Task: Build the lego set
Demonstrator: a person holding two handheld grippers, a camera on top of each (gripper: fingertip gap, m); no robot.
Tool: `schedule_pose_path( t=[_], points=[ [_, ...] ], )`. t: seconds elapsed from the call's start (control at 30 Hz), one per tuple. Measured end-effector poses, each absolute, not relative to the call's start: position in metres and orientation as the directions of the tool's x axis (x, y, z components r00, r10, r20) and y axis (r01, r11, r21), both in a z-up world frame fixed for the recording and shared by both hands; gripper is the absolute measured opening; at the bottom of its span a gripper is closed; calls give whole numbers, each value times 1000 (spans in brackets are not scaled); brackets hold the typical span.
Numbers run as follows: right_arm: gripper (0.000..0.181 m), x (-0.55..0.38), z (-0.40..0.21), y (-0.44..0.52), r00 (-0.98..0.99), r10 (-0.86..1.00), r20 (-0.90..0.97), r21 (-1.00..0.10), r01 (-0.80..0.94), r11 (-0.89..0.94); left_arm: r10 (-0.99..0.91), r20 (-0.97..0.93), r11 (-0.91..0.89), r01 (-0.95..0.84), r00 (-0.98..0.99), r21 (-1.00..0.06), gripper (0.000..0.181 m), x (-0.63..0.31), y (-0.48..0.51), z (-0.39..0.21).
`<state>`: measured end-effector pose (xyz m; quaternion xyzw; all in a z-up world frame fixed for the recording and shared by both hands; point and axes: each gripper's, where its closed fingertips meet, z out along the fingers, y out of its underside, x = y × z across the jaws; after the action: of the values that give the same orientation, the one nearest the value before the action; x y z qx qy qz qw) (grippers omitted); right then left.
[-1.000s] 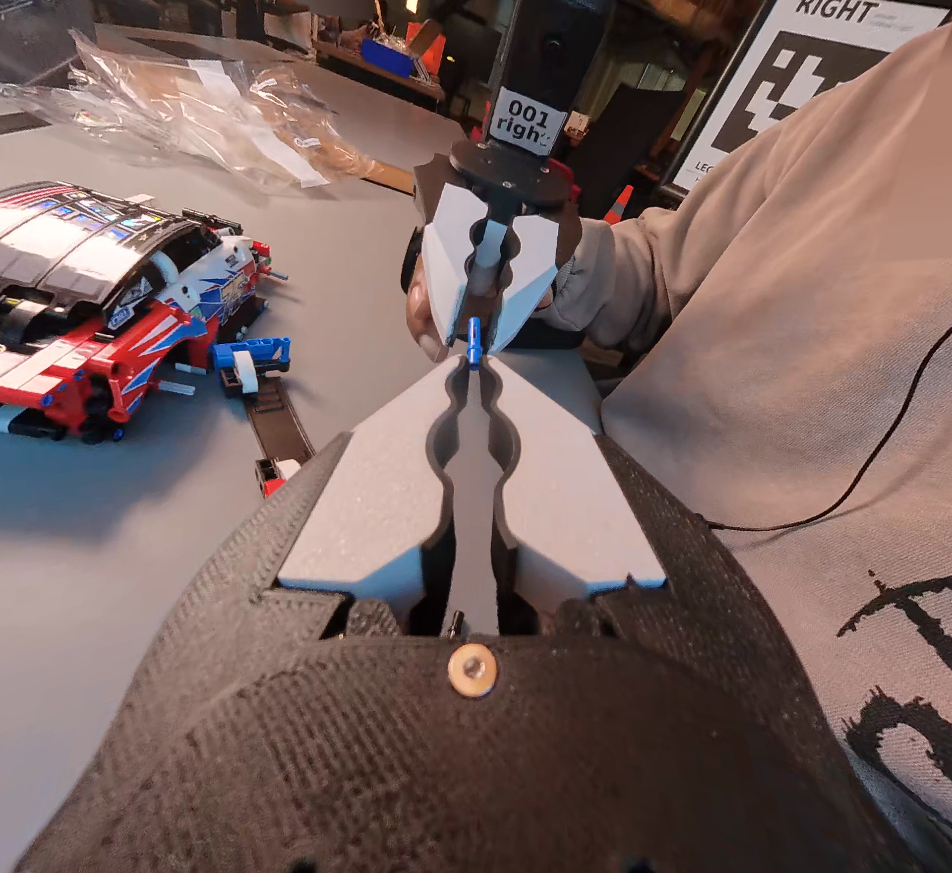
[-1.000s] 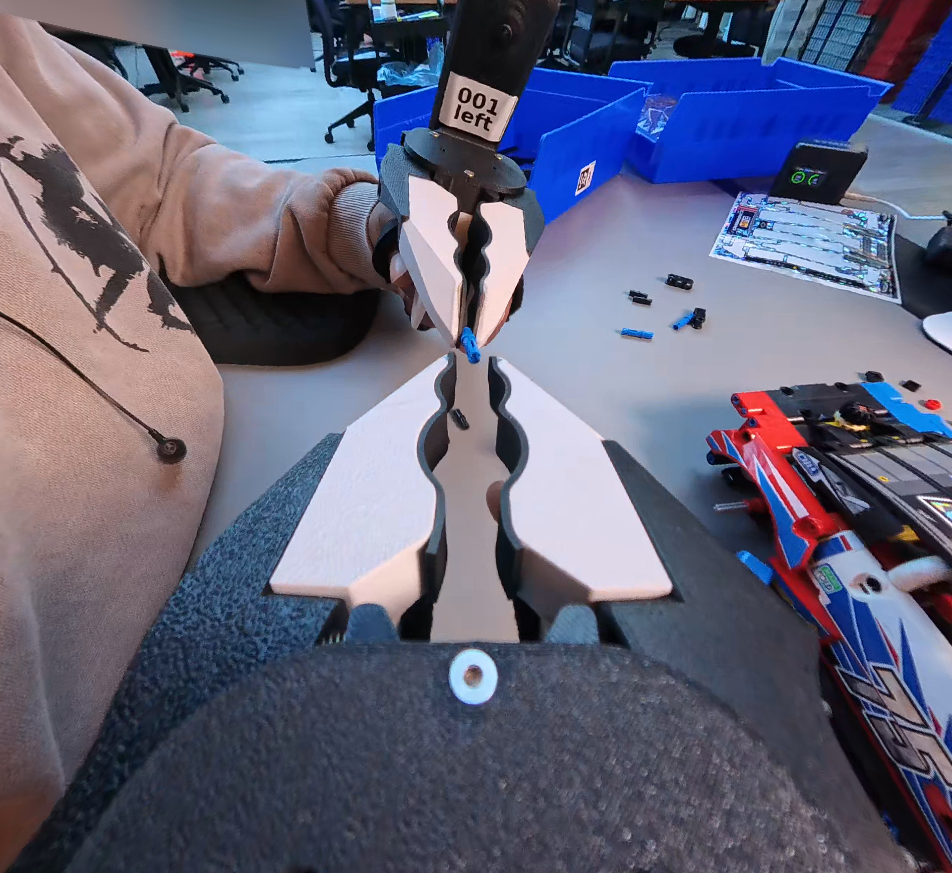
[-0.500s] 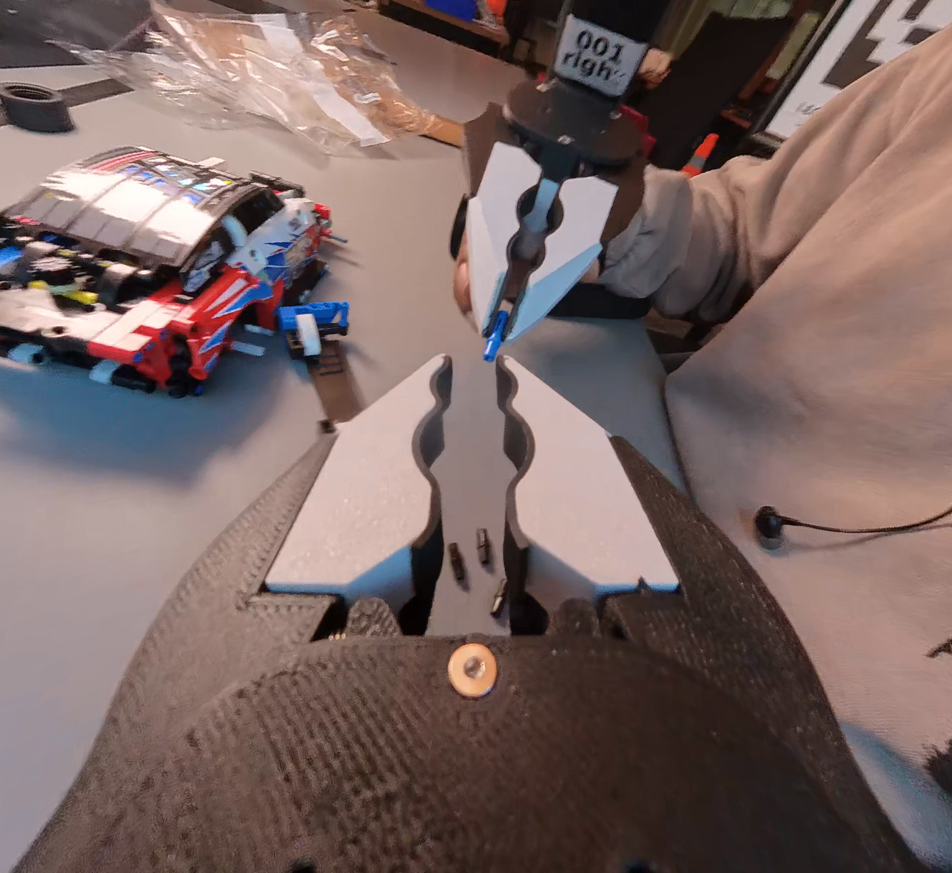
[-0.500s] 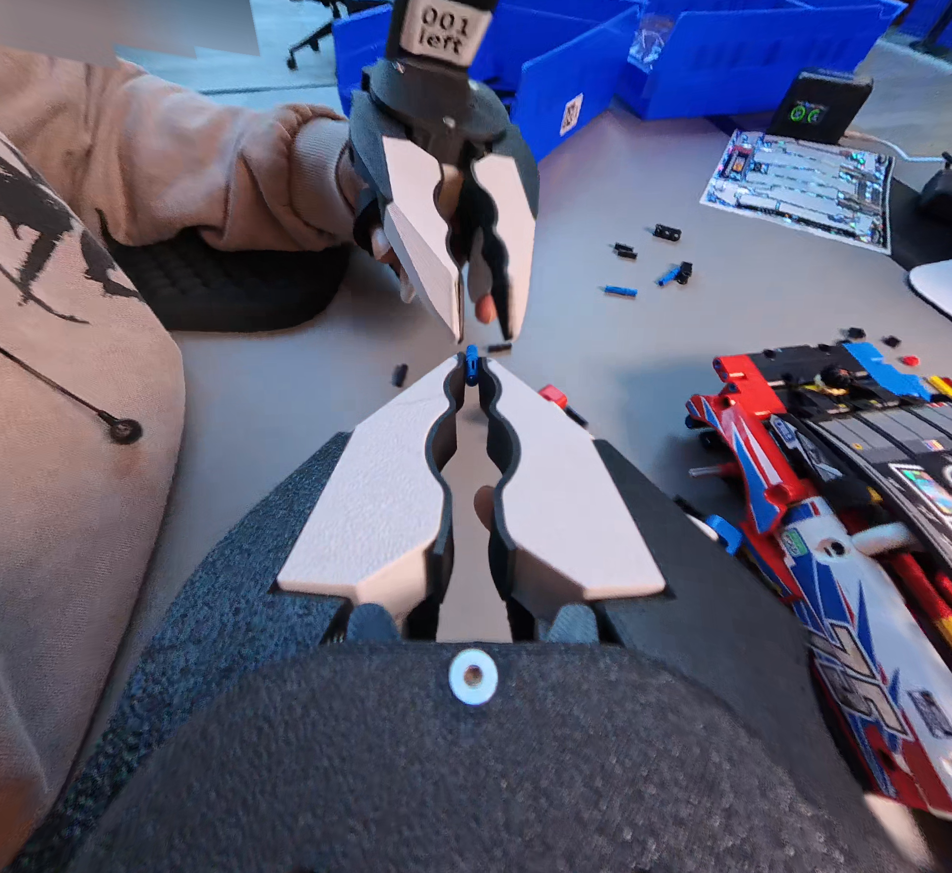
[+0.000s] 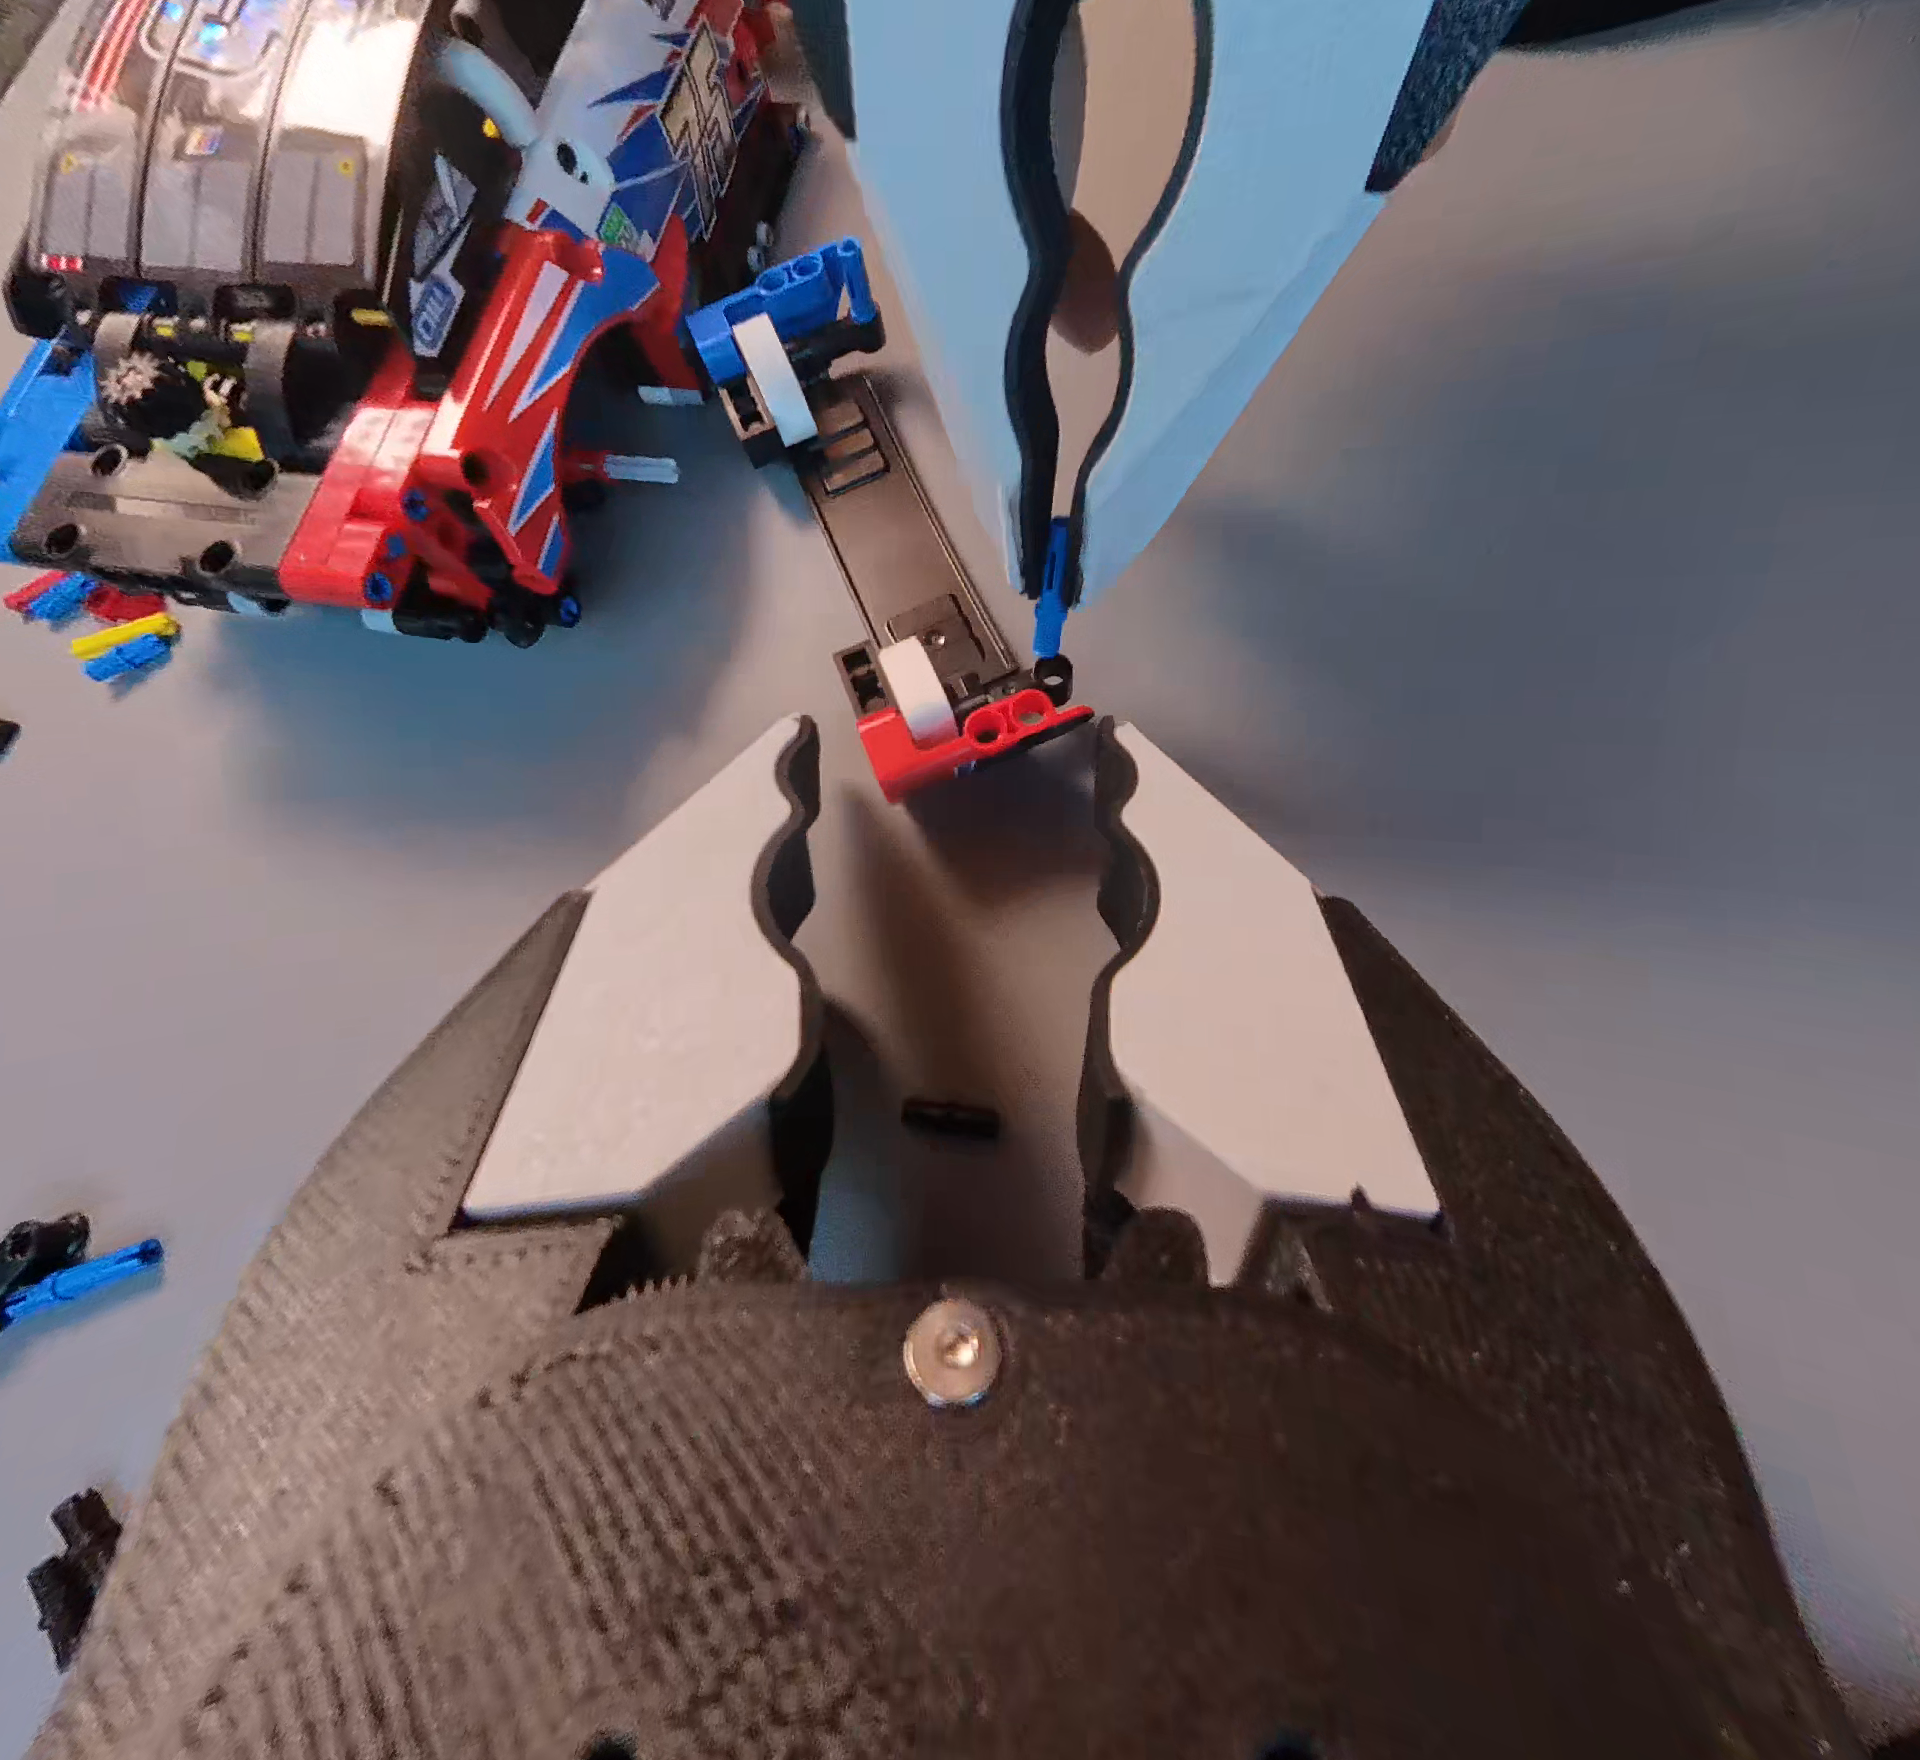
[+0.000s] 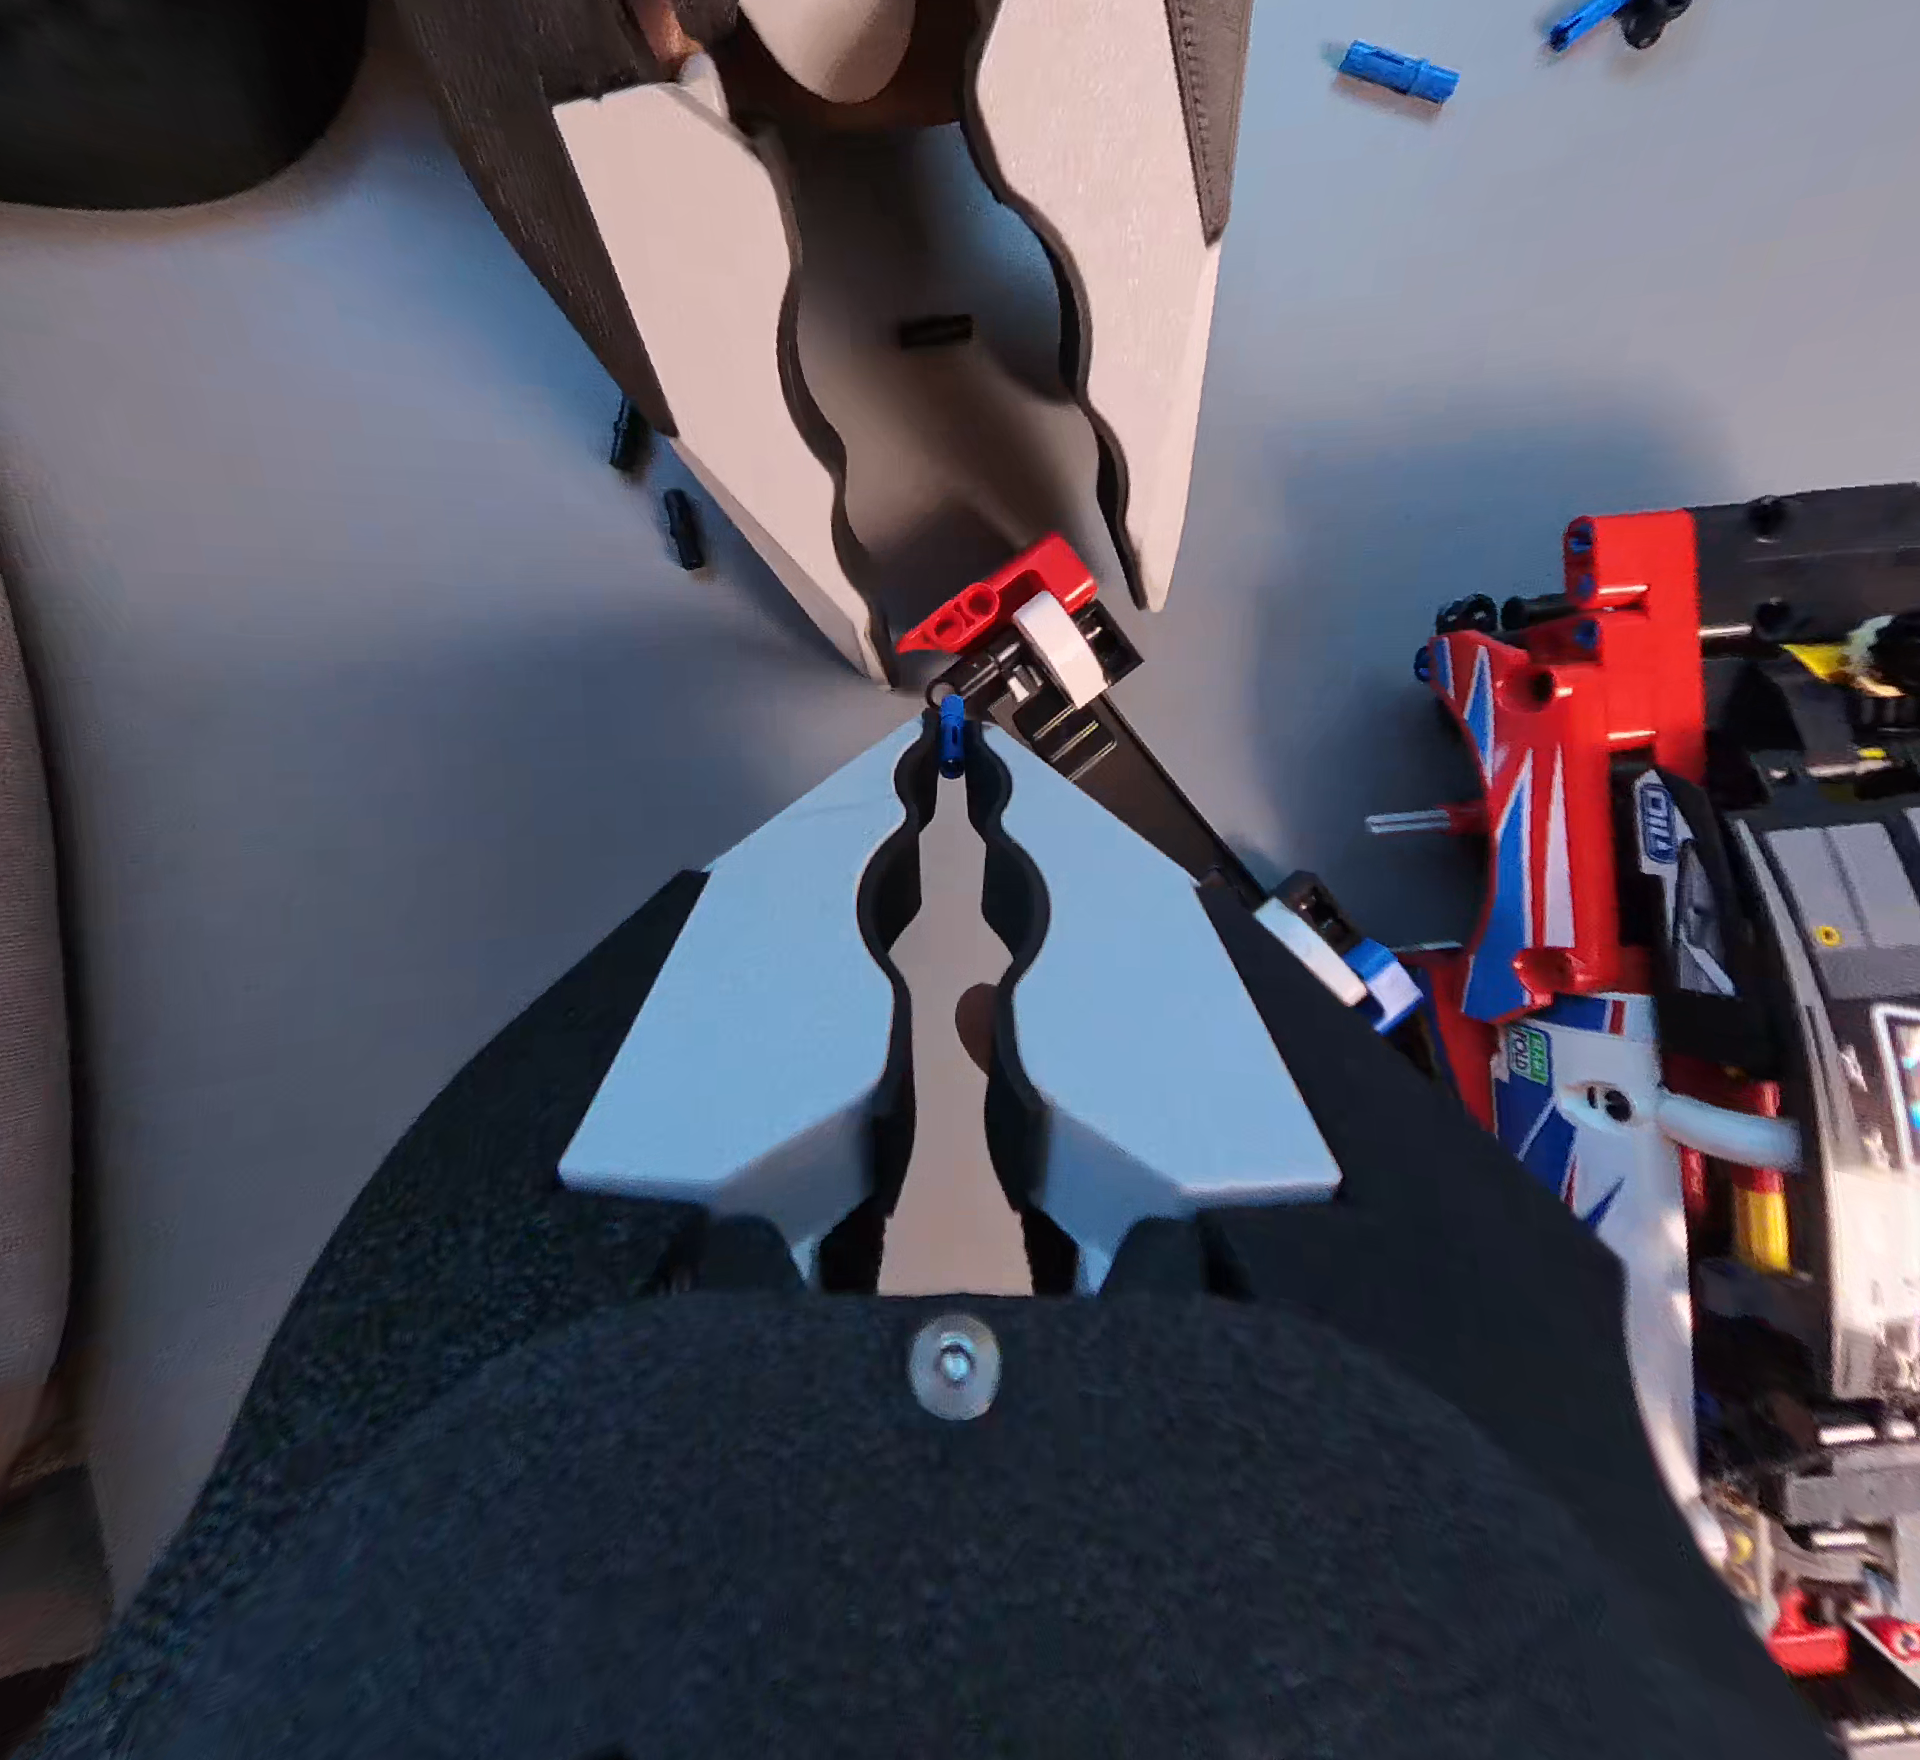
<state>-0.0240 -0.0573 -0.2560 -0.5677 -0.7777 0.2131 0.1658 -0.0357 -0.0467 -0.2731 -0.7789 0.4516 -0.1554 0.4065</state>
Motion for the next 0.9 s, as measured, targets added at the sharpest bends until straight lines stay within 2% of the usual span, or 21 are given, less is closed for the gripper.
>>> schedule_pose_path(
  t=[0.03,0.13,0.67,0.9],
  points=[
    [2,-24,-257,-58,-307,952,14,-506,819,272,-830,-136,-252,-581,541,-774,50,-34,-47,-273],
    [2,-25,-260,-59,-317,948,24,-470,834,290,-815,-178,-234,-594,552,-769,42,-35,-45,-272],
    [2,-31,-258,-66,-298,953,47,-414,863,291,-777,-211,-245,-594,593,-766,41,-36,-50,-272],
    [2,-31,-262,-65,-310,948,73,-337,887,316,-768,-206,-258,-587,607,-767,41,-37,-51,-272]
  ],
)
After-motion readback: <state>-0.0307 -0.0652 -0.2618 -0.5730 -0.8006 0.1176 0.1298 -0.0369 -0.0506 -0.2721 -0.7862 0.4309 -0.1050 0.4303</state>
